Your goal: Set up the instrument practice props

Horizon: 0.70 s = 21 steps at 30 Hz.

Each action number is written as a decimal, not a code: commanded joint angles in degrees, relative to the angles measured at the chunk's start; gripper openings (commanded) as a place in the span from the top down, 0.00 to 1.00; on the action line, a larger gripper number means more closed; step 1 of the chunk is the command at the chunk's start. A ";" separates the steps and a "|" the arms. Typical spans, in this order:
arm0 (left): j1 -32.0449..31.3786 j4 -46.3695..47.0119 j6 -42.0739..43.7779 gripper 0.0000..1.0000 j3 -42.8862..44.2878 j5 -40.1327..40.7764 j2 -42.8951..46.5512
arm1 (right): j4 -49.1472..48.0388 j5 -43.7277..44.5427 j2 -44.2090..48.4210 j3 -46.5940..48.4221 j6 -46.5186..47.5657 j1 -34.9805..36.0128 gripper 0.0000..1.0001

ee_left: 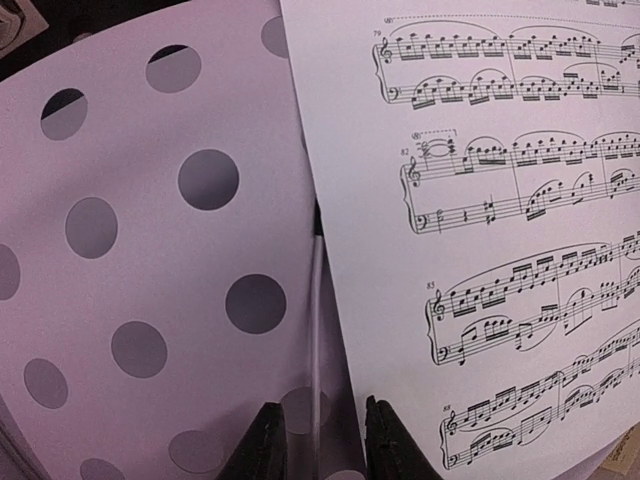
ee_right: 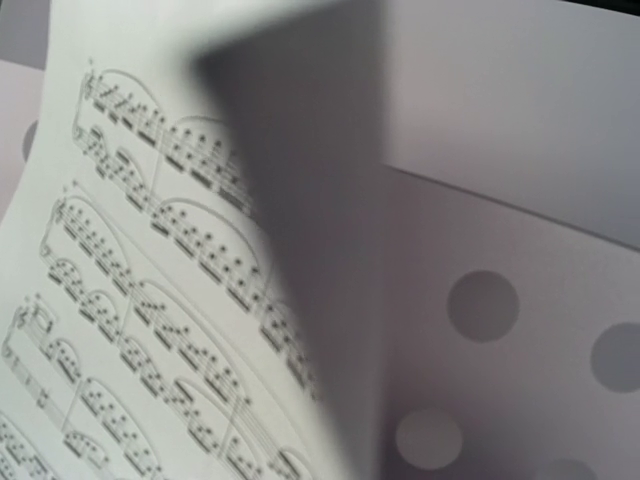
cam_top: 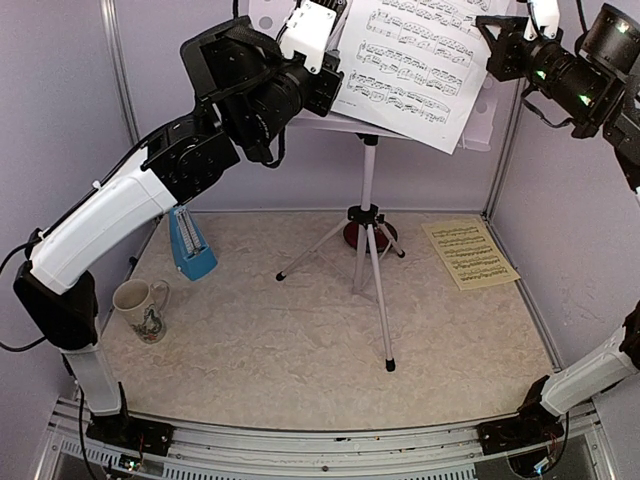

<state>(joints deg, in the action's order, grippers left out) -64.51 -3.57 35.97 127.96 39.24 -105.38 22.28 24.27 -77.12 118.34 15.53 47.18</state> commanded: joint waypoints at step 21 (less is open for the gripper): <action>0.55 19.69 8.00 1.00 -12.24 9.11 5.58 | -3.01 2.55 -1.45 0.59 2.14 -0.68 1.00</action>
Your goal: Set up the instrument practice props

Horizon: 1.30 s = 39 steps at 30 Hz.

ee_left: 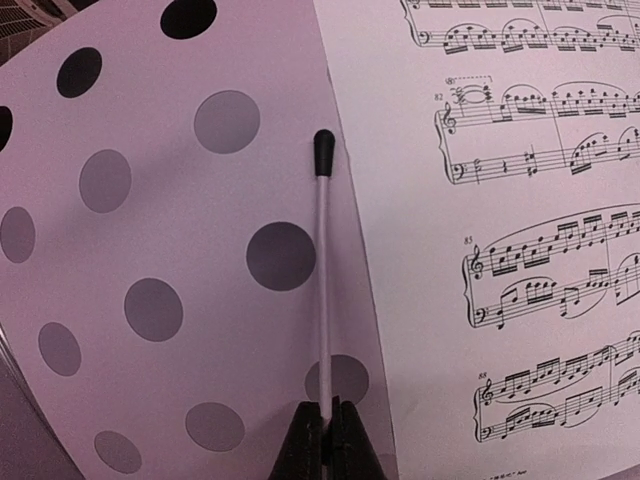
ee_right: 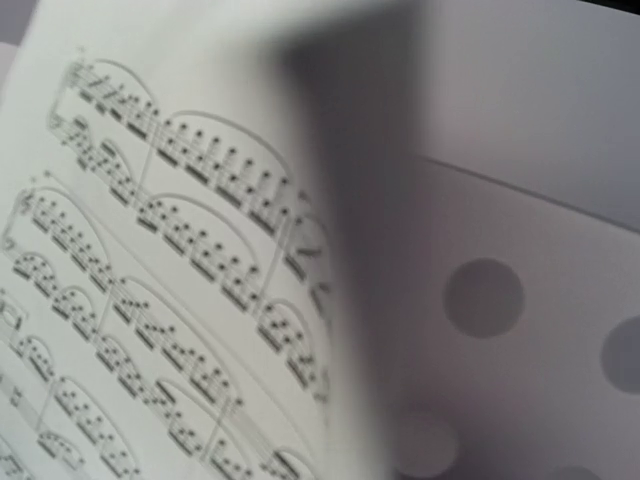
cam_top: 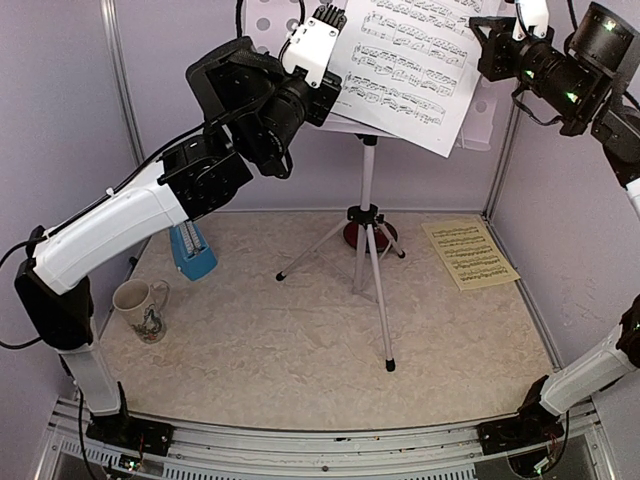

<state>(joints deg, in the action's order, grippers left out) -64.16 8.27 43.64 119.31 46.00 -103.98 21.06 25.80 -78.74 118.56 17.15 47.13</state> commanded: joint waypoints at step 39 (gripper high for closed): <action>1.44 18.34 -6.53 1.00 -11.41 -10.38 7.05 | -13.50 -3.68 1.82 -1.02 -1.09 -1.13 1.00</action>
<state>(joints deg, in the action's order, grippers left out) -62.54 21.43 36.91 105.49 36.38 -97.12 10.98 18.04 -77.97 117.99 15.53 46.46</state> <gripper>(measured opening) 0.031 0.006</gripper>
